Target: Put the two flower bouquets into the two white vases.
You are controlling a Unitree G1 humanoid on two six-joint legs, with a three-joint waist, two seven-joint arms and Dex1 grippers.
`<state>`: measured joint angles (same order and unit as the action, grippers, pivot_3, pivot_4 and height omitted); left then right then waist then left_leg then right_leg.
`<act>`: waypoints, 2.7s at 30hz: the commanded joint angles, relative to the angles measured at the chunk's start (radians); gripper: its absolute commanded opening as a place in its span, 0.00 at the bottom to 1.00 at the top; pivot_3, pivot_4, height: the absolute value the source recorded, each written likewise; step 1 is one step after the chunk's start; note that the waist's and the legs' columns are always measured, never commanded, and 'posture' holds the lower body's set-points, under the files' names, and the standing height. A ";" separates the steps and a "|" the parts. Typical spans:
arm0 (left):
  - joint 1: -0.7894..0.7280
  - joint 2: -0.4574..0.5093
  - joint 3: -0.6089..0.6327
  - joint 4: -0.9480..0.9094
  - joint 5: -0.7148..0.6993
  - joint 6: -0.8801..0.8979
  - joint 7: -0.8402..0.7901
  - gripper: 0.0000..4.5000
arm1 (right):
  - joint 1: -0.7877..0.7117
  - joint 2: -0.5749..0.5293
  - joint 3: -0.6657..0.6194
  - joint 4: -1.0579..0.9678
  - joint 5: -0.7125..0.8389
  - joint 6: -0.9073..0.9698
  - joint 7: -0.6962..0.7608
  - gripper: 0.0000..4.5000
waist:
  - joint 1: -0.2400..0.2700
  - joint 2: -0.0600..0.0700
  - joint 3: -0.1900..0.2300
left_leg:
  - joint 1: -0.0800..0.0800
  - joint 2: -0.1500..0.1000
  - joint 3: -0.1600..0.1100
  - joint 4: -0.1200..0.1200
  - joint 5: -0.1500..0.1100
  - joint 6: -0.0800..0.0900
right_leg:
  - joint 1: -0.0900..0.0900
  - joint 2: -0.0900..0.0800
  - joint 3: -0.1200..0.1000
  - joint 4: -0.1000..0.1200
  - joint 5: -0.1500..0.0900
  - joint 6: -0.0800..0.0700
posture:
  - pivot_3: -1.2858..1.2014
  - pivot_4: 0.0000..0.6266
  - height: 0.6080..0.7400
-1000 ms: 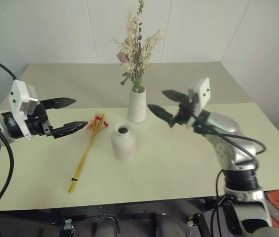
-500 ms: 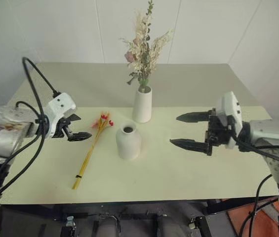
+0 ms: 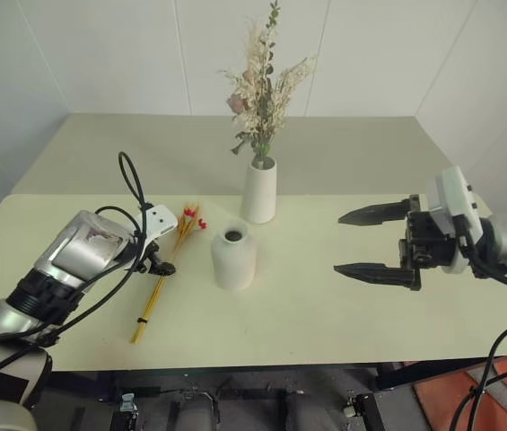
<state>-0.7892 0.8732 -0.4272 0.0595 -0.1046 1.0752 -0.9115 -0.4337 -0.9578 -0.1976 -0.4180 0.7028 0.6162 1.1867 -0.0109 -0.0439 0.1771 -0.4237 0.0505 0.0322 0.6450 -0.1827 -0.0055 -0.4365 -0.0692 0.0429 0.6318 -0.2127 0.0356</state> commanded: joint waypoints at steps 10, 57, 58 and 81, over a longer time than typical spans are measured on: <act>0.011 0.019 0.100 0.038 0.044 -0.021 0.089 0.00 | 0.040 -0.048 -0.080 -0.049 0.055 -0.006 -0.006 1.00 | -0.005 0.000 0.000 | 0.000 0.000 0.000 0.001 0.000 0.000 | 0.000 0.000 0.000 0.001 0.000 0.000 | 0.52 0.24 1.00; -0.026 -0.409 0.572 -0.125 -0.665 -0.462 0.006 0.00 | 0.168 -0.040 -0.176 -0.149 0.146 0.028 -0.200 1.00 | -0.003 -0.001 0.000 | 0.009 -0.002 -0.001 0.004 0.000 0.000 | 0.013 -0.002 -0.001 -0.003 0.001 0.001 | 0.52 0.24 1.00; -0.016 -0.411 0.570 -0.129 -0.662 -0.464 0.006 0.00 | 0.170 -0.040 -0.177 -0.149 0.148 0.027 -0.201 1.00 | -0.002 -0.001 0.000 | 0.009 -0.002 -0.001 0.004 0.000 0.000 | 0.013 -0.002 -0.001 -0.003 0.001 0.001 | 0.52 0.24 1.00; 0.455 0.017 0.721 -0.341 -0.558 -0.547 -0.143 0.99 | 0.225 -0.042 -0.168 -0.073 0.120 0.006 -0.154 1.00 | 0.002 -0.001 0.000 | 0.009 -0.001 0.000 0.002 0.000 0.000 | 0.012 -0.004 -0.001 -0.004 -0.003 -0.004 | 0.52 0.24 1.00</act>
<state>-0.3377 0.8667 0.2490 -0.2548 -0.6735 0.5642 -1.0398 -0.2105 -0.9894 -0.3321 -0.4967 0.8310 0.6417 1.0268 -0.0090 -0.0445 0.1768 -0.4149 0.0494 0.0323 0.6468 -0.1829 -0.0057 -0.4248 -0.0731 0.0413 0.6280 -0.2155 0.0316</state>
